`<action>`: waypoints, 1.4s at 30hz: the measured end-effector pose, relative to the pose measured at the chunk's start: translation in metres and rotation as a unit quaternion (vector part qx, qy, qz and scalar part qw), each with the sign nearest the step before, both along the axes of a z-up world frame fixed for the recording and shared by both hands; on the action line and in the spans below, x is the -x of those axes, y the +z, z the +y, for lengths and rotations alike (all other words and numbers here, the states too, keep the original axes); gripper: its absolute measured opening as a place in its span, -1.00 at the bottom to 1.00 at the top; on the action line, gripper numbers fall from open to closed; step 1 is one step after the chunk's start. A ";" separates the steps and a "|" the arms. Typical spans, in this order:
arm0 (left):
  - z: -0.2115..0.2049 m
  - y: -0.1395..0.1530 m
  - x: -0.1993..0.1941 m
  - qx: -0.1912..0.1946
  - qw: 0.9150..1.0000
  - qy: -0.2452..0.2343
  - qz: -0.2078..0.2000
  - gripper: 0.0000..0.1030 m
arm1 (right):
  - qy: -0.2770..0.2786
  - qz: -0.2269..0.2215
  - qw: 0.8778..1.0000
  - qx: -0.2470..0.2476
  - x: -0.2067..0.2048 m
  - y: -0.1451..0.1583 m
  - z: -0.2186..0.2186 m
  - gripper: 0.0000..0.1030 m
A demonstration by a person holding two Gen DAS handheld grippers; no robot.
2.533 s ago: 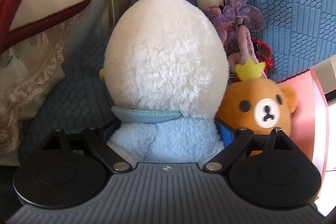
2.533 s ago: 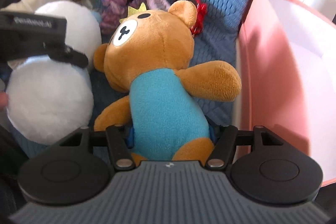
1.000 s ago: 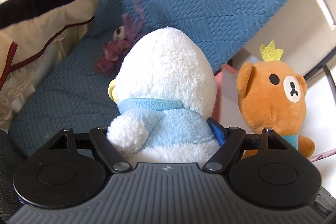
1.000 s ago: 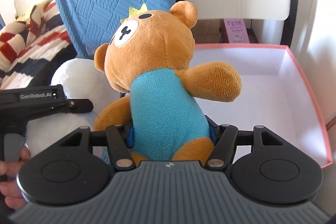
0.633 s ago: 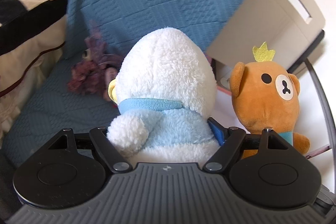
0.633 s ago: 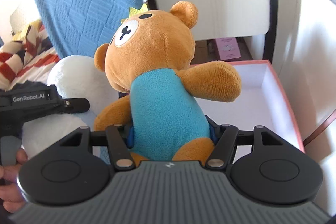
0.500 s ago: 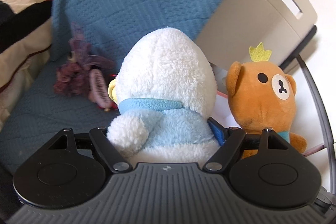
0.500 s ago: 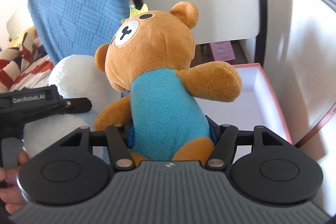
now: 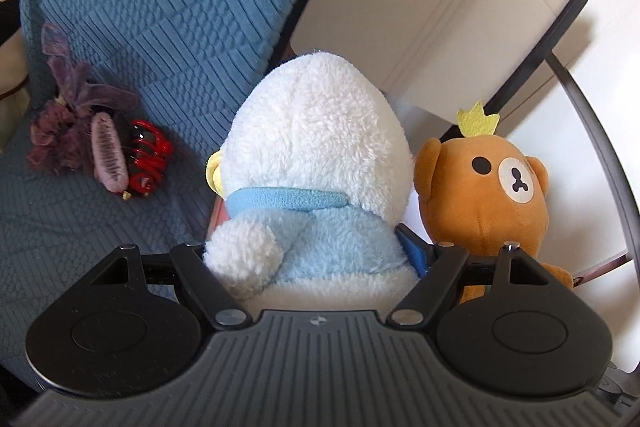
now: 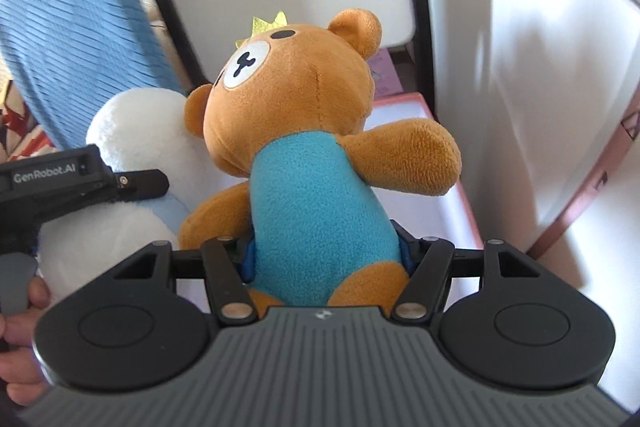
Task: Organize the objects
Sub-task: 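Carry the duck in the left gripper while the right gripper carries the bear over the box, then lower the duck into the box and open the left gripper while the right releases the bear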
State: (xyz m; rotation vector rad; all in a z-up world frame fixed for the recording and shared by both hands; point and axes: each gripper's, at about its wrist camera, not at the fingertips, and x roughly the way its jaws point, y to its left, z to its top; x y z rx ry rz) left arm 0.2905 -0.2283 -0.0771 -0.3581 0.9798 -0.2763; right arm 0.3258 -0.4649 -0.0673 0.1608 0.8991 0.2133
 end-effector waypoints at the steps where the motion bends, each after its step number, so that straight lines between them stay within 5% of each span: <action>1: -0.005 -0.004 -0.001 -0.002 1.000 -0.003 0.003 0.59 | -0.002 0.004 1.000 0.003 -0.001 -0.004 -0.001 0.27; 10: -0.039 -0.040 -0.009 -0.022 0.999 -0.022 0.023 0.59 | -0.012 0.044 0.999 0.003 -0.018 -0.047 -0.015 0.27; 28: -0.055 -0.073 -0.023 -0.038 0.997 -0.033 0.052 0.59 | -0.023 0.071 0.997 0.018 -0.034 -0.085 -0.027 0.30; 31: -0.056 -0.075 -0.028 -0.038 0.997 -0.033 0.062 0.61 | -0.034 0.070 0.997 0.022 -0.036 -0.083 -0.030 0.39; 33: -0.054 -0.073 -0.029 -0.036 0.997 -0.035 0.059 0.63 | -0.042 0.071 0.996 0.015 -0.037 -0.082 -0.034 0.65; 42: -0.047 -0.040 -0.016 -0.052 0.997 -0.048 0.020 0.64 | -0.048 0.041 0.998 0.006 -0.032 -0.054 -0.039 0.91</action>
